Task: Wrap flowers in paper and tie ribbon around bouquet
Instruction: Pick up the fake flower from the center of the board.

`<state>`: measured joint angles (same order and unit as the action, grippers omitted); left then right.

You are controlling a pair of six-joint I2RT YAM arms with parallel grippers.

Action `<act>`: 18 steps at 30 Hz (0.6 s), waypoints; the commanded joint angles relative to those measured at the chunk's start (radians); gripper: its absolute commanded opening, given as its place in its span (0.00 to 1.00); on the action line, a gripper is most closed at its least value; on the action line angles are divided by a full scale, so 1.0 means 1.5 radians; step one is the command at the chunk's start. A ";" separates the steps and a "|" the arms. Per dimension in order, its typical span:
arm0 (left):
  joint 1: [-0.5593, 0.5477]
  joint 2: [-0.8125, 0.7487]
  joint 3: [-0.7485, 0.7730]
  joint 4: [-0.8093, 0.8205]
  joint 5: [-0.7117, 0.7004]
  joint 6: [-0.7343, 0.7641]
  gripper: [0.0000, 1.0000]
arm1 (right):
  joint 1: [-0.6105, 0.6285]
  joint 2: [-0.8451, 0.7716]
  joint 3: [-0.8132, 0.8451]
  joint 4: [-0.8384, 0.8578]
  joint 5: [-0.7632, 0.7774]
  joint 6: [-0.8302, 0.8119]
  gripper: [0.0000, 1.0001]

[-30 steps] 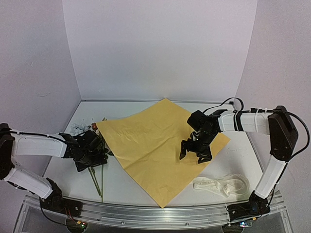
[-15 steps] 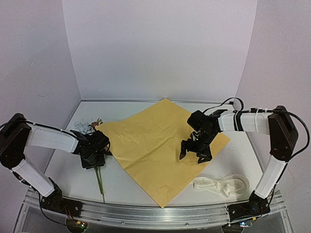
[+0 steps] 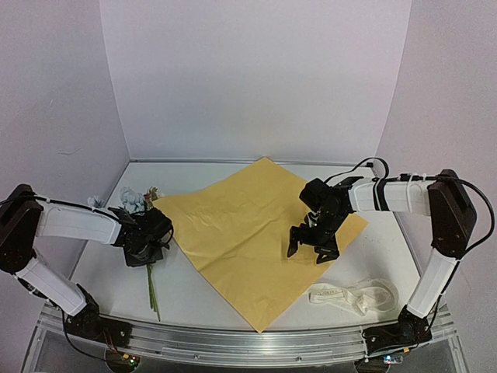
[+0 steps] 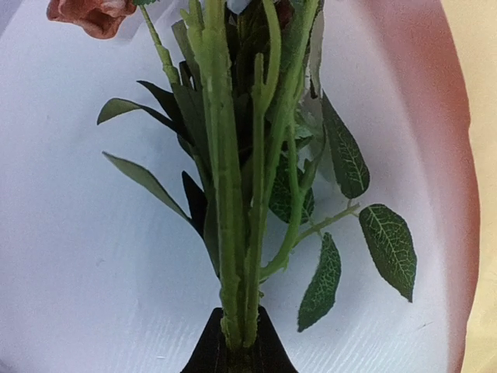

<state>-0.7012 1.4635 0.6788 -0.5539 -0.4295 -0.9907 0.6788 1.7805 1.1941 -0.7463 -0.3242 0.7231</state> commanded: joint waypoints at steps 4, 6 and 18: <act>0.011 -0.112 0.044 -0.136 -0.156 -0.033 0.00 | -0.002 0.003 -0.005 0.001 -0.003 0.007 0.95; 0.014 -0.141 0.062 -0.168 -0.181 -0.035 0.00 | -0.002 0.003 -0.005 0.001 -0.003 0.008 0.95; 0.015 -0.130 0.274 -0.156 -0.126 0.149 0.00 | -0.001 -0.017 0.004 -0.017 0.008 0.010 0.95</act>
<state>-0.6792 1.2337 0.9419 -0.8193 -0.6394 -0.8893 0.6792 1.7805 1.1908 -0.7467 -0.3306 0.7338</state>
